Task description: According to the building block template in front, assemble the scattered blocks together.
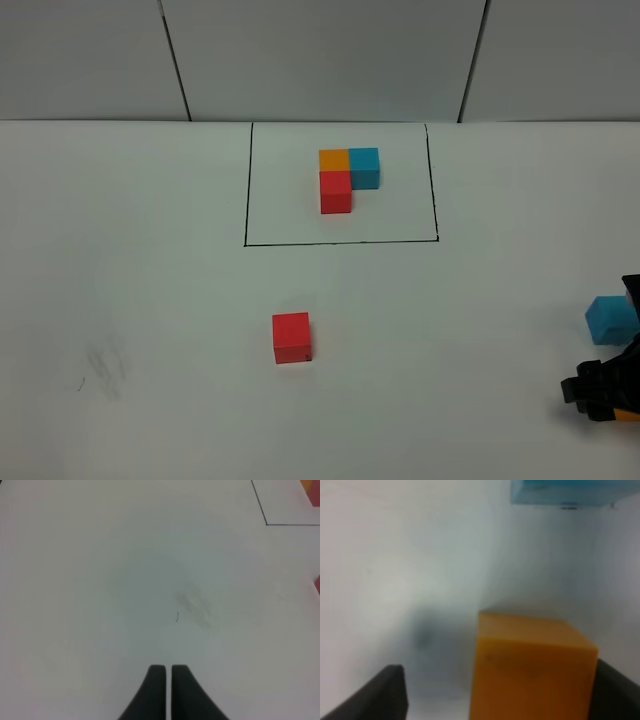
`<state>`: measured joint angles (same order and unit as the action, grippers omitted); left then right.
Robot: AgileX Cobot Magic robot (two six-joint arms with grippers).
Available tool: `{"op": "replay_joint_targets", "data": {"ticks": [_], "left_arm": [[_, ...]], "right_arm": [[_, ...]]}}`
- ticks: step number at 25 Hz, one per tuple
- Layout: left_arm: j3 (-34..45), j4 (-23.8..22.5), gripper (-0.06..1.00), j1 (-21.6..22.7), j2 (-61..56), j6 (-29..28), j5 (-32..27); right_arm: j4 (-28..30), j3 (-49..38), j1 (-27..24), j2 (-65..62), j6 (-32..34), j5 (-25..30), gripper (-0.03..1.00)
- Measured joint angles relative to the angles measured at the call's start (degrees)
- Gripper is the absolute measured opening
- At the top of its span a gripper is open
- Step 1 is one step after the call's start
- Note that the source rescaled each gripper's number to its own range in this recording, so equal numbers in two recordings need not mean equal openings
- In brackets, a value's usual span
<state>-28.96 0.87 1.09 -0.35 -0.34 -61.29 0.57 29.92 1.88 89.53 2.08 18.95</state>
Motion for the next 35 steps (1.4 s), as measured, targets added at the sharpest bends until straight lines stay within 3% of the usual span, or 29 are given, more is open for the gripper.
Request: {"op": "replay_joint_targets", "data": {"ticks": [14, 23, 35], "left_arm": [[0.0, 0.0, 0.0, 0.0, 0.0, 0.0, 0.0], [0.0, 0.0, 0.0, 0.0, 0.0, 0.0, 0.0], [0.0, 0.0, 0.0, -0.01, 0.0, 0.0, 0.0]], "right_arm": [[1.08, 0.06, 0.0, 4.41, 0.28, -0.8, 0.77], [1.12, 0.06, 0.0, 4.48, 0.36, -3.35, 0.49], [1.49, 0.0, 0.0, 4.4, -0.68, -3.39, 0.49]]}}
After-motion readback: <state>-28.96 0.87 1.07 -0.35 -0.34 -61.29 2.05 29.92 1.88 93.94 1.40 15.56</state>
